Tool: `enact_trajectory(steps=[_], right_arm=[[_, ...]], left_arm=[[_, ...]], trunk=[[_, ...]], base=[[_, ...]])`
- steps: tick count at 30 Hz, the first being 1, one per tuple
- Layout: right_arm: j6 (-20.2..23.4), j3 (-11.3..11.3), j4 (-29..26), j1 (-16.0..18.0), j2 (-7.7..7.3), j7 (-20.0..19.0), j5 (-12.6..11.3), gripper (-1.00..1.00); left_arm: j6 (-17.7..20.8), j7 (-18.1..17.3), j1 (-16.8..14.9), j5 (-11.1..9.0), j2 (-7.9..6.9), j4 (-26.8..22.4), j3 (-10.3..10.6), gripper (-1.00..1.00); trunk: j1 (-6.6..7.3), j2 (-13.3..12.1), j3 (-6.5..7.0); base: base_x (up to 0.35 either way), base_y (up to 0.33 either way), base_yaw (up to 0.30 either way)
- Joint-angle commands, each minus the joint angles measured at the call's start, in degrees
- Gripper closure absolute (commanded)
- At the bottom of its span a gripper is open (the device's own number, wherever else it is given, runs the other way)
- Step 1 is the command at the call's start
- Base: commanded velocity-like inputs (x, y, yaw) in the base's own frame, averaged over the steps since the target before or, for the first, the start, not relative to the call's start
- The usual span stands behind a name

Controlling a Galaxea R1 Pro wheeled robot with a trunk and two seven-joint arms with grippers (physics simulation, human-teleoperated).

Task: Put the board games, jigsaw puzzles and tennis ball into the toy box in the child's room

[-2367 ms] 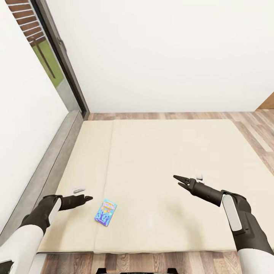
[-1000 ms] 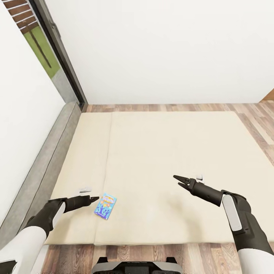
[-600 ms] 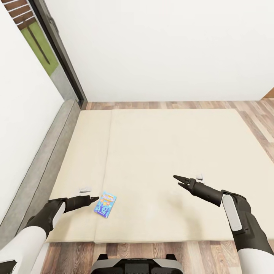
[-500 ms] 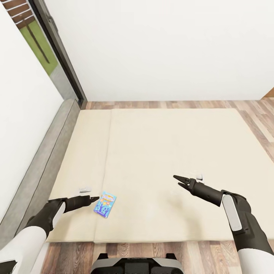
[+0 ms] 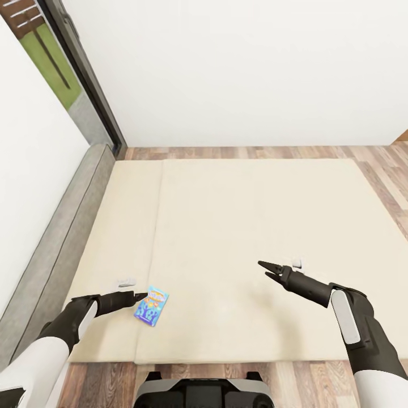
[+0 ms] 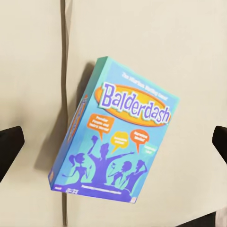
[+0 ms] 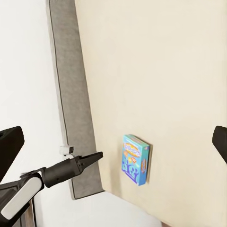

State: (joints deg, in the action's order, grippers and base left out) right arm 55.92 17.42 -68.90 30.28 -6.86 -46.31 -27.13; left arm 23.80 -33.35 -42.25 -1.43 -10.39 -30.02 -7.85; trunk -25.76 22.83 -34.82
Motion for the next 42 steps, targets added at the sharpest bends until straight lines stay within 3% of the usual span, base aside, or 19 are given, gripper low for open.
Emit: enact_trajectory(steps=[1, 35, 42], right_arm=[[0.2, 0.1, 0.0, 0.0, 0.01, -0.3, 0.2, -1.0], [0.2, 0.1, -0.1, 0.0, -0.03, -0.4, 0.1, -1.0], [0.2, 0.2, -0.5, 0.0, -0.07, -0.4, 0.1, -1.0]], left_arm=[[0.5, -0.2, 0.0, -0.2, 0.03, 0.0, -0.2, -1.0], [0.4, -0.4, 0.0, -0.3, 0.02, -0.6, -0.2, -1.0], [0.5, -0.1, -0.1, -0.3, 0.97, -1.1, -0.2, -1.0]], trunk=[[-0.03, 0.1, -0.17], [-0.03, 0.1, -3.38], [-0.03, 0.1, -4.04]], base=[[0.01, -0.009, 0.0], [0.001, -0.001, 0.0], [0.0, 0.0, 0.0]])
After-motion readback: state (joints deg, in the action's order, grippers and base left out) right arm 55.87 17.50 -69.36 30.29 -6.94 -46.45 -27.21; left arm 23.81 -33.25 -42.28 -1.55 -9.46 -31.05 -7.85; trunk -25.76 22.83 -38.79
